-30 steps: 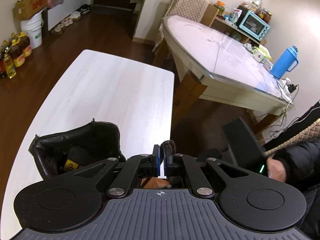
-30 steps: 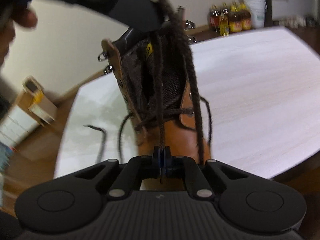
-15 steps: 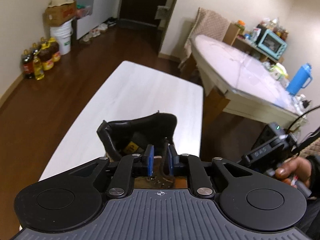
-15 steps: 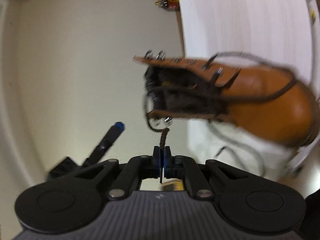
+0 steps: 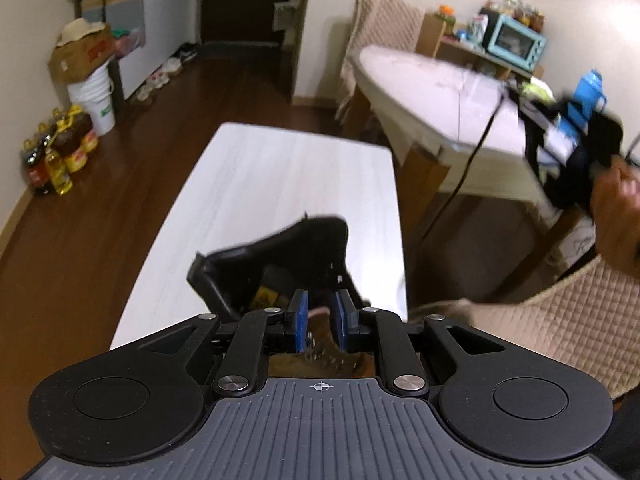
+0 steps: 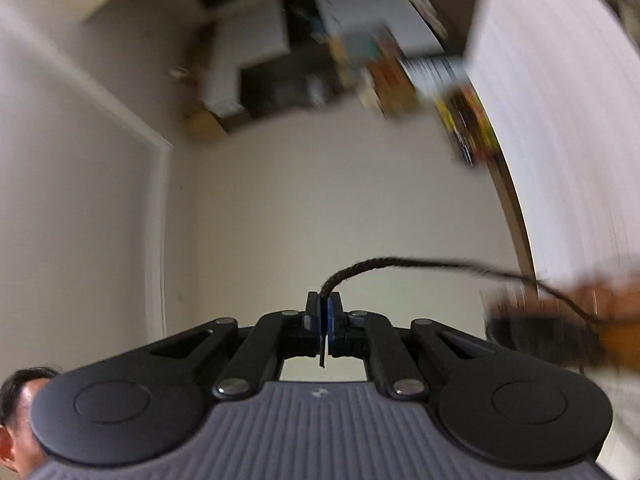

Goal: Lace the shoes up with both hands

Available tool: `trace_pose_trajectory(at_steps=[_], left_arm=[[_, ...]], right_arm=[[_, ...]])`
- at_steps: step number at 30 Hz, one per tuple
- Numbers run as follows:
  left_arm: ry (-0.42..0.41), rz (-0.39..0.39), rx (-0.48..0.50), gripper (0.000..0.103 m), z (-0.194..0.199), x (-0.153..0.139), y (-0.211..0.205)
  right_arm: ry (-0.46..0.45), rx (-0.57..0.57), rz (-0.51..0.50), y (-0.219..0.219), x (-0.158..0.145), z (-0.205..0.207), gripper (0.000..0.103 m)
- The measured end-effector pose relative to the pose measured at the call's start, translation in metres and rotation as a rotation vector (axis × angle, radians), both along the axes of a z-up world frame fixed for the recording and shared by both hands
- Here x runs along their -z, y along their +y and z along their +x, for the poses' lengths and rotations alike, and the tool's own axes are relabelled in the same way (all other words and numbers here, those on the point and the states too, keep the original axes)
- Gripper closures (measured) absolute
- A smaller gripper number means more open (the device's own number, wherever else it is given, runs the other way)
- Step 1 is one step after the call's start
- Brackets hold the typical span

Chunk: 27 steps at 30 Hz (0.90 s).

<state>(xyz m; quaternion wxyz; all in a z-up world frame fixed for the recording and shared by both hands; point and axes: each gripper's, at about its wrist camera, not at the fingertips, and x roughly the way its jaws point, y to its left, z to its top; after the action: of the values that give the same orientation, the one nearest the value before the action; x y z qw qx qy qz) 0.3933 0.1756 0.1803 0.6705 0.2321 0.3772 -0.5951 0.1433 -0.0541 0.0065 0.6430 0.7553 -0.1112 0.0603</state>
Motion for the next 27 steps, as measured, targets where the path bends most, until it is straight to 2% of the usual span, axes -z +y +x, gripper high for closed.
trace_pose_trajectory(at_steps=[2, 6, 12, 16, 19, 22, 27], left_arm=[[-0.020, 0.040, 0.016, 0.088, -0.005, 0.006, -0.002], [-0.046, 0.111, 0.035, 0.088, -0.014, 0.018, -0.003], [-0.003, 0.154, 0.072, 0.088, -0.023, 0.038, 0.012], [0.022, 0.162, 0.150, 0.088, -0.029, 0.047, 0.020], [0.033, 0.169, 0.205, 0.088, -0.031, 0.051, 0.027], [0.047, 0.178, 0.228, 0.088, -0.030, 0.056, 0.036], [0.051, 0.166, 0.203, 0.088, -0.025, 0.059, 0.043]], right_arm=[[0.040, -0.009, -0.011, -0.003, 0.006, 0.010, 0.099], [0.247, -0.165, -0.032, 0.019, 0.041, 0.056, 0.099], [0.436, -0.293, -0.049, 0.055, 0.080, 0.102, 0.099], [0.535, -0.261, -0.129, 0.070, 0.084, 0.123, 0.099], [0.611, -0.220, -0.232, 0.081, 0.084, 0.132, 0.099], [0.641, -0.249, -0.289, 0.090, 0.081, 0.141, 0.099], [0.641, -0.327, -0.264, 0.096, 0.083, 0.146, 0.099]])
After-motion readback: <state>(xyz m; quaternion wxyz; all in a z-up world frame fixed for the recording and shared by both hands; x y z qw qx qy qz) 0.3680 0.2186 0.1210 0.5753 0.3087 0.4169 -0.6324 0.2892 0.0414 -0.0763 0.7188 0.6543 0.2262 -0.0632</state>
